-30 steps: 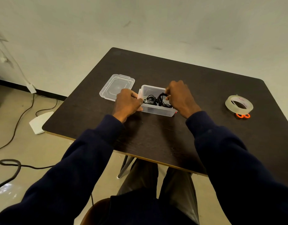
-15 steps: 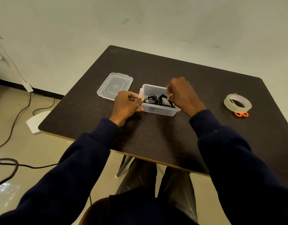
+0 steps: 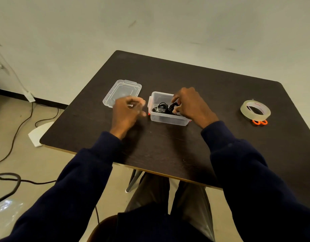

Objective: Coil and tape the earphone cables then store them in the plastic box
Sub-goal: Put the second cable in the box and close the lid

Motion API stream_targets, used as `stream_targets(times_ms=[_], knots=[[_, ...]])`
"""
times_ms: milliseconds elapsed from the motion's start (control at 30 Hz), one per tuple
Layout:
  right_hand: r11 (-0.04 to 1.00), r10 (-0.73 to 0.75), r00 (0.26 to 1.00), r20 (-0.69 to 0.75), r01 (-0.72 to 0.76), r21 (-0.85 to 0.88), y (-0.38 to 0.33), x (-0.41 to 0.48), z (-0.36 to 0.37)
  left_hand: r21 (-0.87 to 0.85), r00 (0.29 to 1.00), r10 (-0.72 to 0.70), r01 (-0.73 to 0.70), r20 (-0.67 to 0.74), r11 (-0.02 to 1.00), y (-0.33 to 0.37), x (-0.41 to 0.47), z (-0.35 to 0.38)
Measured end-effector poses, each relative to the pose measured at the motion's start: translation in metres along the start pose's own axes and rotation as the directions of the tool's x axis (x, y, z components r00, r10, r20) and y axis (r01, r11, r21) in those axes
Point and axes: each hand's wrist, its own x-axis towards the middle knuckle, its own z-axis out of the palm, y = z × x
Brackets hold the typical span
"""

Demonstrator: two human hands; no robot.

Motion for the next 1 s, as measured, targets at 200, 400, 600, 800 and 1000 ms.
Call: stream_targets(times_ms=[200,400,600,800,1000], knots=[[0.996,0.049,0.968,-0.247,-0.03,0.08,0.02,-0.001,-0.017,0.378,0.943,0.114,0.014,-0.313,0.926,-0.022,0.042,-0.055],[0.984,0.165,0.982,-0.09,-0.158,0.084,0.037,-0.011,0.005,0.652,0.982,-0.099,0.183,-0.163,0.736,-0.037,0.067,-0.066],[0.978,0.169,0.975,-0.146,-0.148,0.147,0.053,-0.021,0.008,0.577,0.99,-0.08,0.131,-0.113,0.806,-0.021,0.052,-0.037],[0.974,0.187,0.973,-0.135,-0.165,0.158,0.065,-0.032,0.004,0.526,0.987,-0.137,0.162,-0.086,0.835,-0.01,0.04,-0.01],[0.966,0.225,0.965,-0.132,-0.204,0.157,0.069,-0.04,0.0,0.473,0.987,-0.088,0.14,-0.131,0.87,-0.009,0.033,-0.002]])
